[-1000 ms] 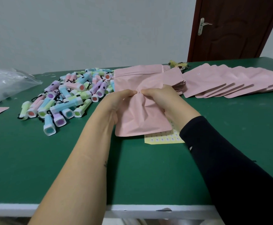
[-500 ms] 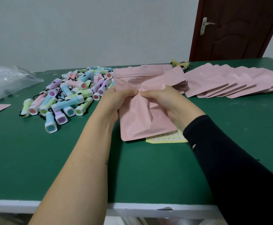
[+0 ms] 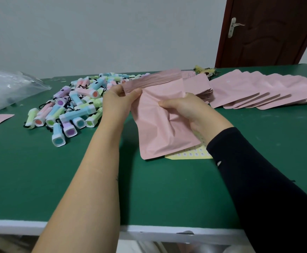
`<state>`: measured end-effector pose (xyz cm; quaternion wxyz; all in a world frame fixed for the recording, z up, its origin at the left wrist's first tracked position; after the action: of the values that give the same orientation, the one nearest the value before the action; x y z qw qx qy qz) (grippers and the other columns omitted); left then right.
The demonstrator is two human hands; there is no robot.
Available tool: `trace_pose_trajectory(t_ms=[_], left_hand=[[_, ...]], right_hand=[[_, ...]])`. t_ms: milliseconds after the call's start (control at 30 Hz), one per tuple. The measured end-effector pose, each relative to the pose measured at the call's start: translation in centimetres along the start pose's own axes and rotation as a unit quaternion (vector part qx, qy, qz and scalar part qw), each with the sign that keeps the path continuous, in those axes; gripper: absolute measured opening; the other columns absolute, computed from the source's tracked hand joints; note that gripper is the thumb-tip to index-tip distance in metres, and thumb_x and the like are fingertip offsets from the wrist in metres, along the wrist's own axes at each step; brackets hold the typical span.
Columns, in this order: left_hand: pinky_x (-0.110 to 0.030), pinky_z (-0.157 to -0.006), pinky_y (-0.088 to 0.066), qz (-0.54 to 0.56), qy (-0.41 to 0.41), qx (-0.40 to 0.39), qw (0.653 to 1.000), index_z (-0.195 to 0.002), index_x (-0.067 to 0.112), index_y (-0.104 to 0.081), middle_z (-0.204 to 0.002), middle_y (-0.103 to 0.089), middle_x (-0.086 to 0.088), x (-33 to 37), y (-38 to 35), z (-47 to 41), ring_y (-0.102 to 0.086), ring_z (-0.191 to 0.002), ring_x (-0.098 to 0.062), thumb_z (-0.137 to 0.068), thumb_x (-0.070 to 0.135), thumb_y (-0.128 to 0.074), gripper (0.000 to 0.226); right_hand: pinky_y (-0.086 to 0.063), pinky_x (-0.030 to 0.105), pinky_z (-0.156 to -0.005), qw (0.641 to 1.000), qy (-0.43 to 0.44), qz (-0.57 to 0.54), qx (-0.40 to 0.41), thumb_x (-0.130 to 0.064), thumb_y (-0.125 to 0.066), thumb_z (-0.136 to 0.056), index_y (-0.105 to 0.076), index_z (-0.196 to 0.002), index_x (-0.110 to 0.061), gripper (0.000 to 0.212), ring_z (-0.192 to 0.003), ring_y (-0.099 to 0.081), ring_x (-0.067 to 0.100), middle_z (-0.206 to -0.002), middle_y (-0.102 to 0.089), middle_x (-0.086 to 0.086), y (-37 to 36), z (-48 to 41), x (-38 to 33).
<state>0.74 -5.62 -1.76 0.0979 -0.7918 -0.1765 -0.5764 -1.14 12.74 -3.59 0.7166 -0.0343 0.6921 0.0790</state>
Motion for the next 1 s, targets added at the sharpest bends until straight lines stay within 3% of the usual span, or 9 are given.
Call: trace_pose_trajectory(t_ms=[100, 200, 267, 333, 500, 667, 800, 900, 1000], left_hand=[[-0.018, -0.057, -0.036, -0.116, -0.047, -0.012, 0.992, -0.08, 0.014, -0.066, -0.064, -0.055, 0.011, 0.3, 0.2, -0.4, -0.045, -0.057, -0.003, -0.088, 0.019, -0.07, 0.011], [-0.017, -0.047, -0.026, -0.176, -0.063, -0.021, 0.982, -0.063, 0.022, -0.049, -0.043, -0.041, 0.019, 0.6, 0.3, -0.6, -0.035, -0.044, -0.002, -0.089, 0.022, -0.069, 0.033], [-0.022, -0.049, -0.024, -0.191, -0.069, -0.025, 0.979, -0.061, 0.023, -0.045, -0.041, -0.038, 0.017, 0.9, 0.3, -0.7, -0.032, -0.045, -0.006, -0.089, 0.025, -0.069, 0.037], [-0.022, -0.048, -0.023, -0.196, -0.074, -0.032, 0.977, -0.061, 0.023, -0.045, -0.043, -0.038, 0.016, 1.0, 0.1, -0.6, -0.032, -0.045, -0.006, -0.09, 0.025, -0.069, 0.037], [-0.02, -0.051, -0.028, -0.173, -0.076, -0.024, 0.982, -0.066, 0.022, -0.051, -0.06, -0.041, 0.009, 0.9, -0.2, -0.4, -0.036, -0.051, -0.003, -0.09, 0.018, -0.068, 0.03], [-0.02, -0.05, -0.027, -0.185, -0.059, -0.039, 0.98, -0.066, 0.023, -0.051, -0.053, -0.038, 0.012, 0.3, -0.2, -0.5, -0.034, -0.049, -0.004, -0.09, 0.024, -0.07, 0.031], [-0.008, -0.052, -0.035, -0.155, -0.053, -0.073, 0.984, -0.088, 0.023, -0.069, -0.067, -0.055, 0.016, 0.5, -0.7, 0.0, -0.046, -0.054, 0.004, -0.085, 0.027, -0.076, 0.008], [-0.015, -0.062, -0.043, -0.197, -0.063, -0.081, 0.975, -0.087, 0.023, -0.069, -0.079, -0.065, 0.009, 0.8, -1.1, 0.2, -0.056, -0.07, -0.007, -0.088, 0.025, -0.071, 0.004], [-0.03, -0.077, -0.049, -0.207, -0.053, -0.075, 0.974, -0.088, 0.02, -0.067, -0.086, -0.069, 0.0, 0.7, -1.1, 0.1, -0.06, -0.08, -0.016, -0.09, 0.023, -0.069, 0.004]], right_hand=[[-0.056, 0.024, -0.064, 1.0, 0.004, 0.023, 0.012, -0.009, -0.074, -0.081, -0.072, -0.091, -0.012, 0.011, -0.067, -0.07, 0.013, -0.086, -0.075, 0.004, 0.8, 0.0, -0.1], [-0.057, 0.027, -0.069, 1.0, 0.0, 0.025, 0.015, -0.008, -0.073, -0.081, -0.072, -0.097, -0.009, 0.015, -0.073, -0.071, 0.018, -0.089, -0.075, 0.007, 1.1, -0.1, -0.1], [-0.058, 0.033, -0.078, 1.0, -0.003, 0.024, 0.014, -0.007, -0.072, -0.082, -0.072, -0.101, -0.007, 0.019, -0.084, -0.072, 0.023, -0.094, -0.075, 0.011, 1.2, -0.2, 0.0], [-0.057, 0.038, -0.085, 1.0, -0.008, 0.023, 0.014, -0.007, -0.072, -0.081, -0.072, -0.103, -0.004, 0.022, -0.091, -0.072, 0.027, -0.097, -0.075, 0.012, 1.3, -0.4, 0.2], [-0.057, 0.035, -0.081, 1.0, -0.011, 0.025, 0.005, -0.008, -0.073, -0.081, -0.072, -0.099, -0.005, 0.018, -0.085, -0.073, 0.023, -0.092, -0.076, 0.009, 1.4, -0.6, 0.3], [-0.057, 0.034, -0.08, 0.999, -0.017, 0.043, 0.0, -0.009, -0.073, -0.081, -0.072, -0.1, -0.004, 0.02, -0.088, -0.073, 0.026, -0.091, -0.076, 0.009, 1.5, -0.6, 0.5], [-0.057, 0.036, -0.082, 0.998, -0.025, 0.051, -0.02, -0.008, -0.073, -0.081, -0.073, -0.094, -0.006, 0.014, -0.084, -0.073, 0.026, -0.09, -0.076, 0.009, 1.4, -0.4, 0.6], [-0.057, 0.037, -0.082, 0.998, -0.025, 0.054, -0.032, -0.006, -0.072, -0.081, -0.073, -0.098, -0.005, 0.017, -0.08, -0.072, 0.024, -0.091, -0.076, 0.01, 1.0, -0.3, 0.7], [-0.057, 0.038, -0.084, 0.997, -0.029, 0.055, -0.041, -0.007, -0.073, -0.08, -0.072, -0.104, -0.005, 0.023, -0.087, -0.073, 0.026, -0.093, -0.076, 0.01, 0.7, -0.1, 0.8]])
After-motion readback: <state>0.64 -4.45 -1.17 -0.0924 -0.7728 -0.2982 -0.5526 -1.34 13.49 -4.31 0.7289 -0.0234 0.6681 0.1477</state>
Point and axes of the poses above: each hand's wrist, its own z-axis away from the middle knuckle, its own y-axis out of the back of the hand, x = y × z, the point moved 6 cm from there along -z, towards the middle knuckle
